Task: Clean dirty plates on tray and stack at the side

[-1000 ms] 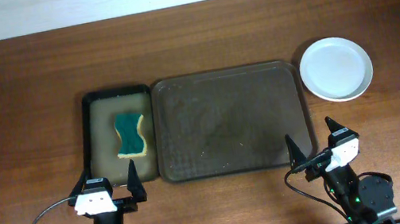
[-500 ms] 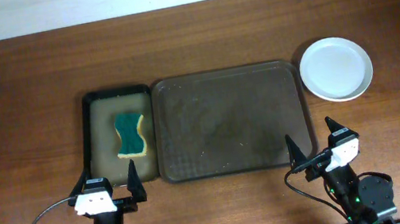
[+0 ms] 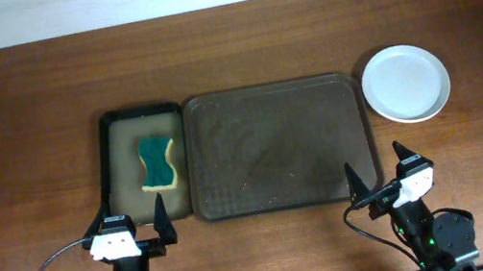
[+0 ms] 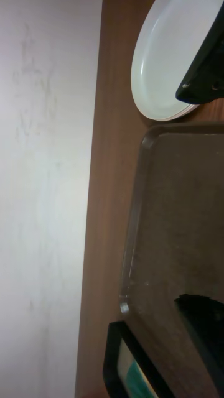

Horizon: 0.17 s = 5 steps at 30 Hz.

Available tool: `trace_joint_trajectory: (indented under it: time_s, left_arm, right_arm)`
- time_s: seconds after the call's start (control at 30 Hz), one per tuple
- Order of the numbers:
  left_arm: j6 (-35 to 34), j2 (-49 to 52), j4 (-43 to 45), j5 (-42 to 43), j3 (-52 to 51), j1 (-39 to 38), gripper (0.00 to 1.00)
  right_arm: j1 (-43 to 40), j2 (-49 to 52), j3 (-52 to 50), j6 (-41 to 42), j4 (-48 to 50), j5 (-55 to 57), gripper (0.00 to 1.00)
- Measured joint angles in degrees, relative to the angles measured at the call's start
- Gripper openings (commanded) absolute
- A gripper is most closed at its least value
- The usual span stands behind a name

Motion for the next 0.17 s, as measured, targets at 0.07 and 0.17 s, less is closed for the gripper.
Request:
trace_joint_trajectory:
  time_s: [0.07, 0.17]
  left_arm:
    - [0.0, 0.0, 0.0, 0.0, 0.0, 0.0, 0.99]
    - [0.0, 0.0, 0.0, 0.0, 0.0, 0.0, 0.99]
  right_arm:
    - [0.0, 0.0, 0.0, 0.0, 0.0, 0.0, 0.98]
    - [0.0, 0.0, 0.0, -0.02, 0.0, 0.0, 0.98]
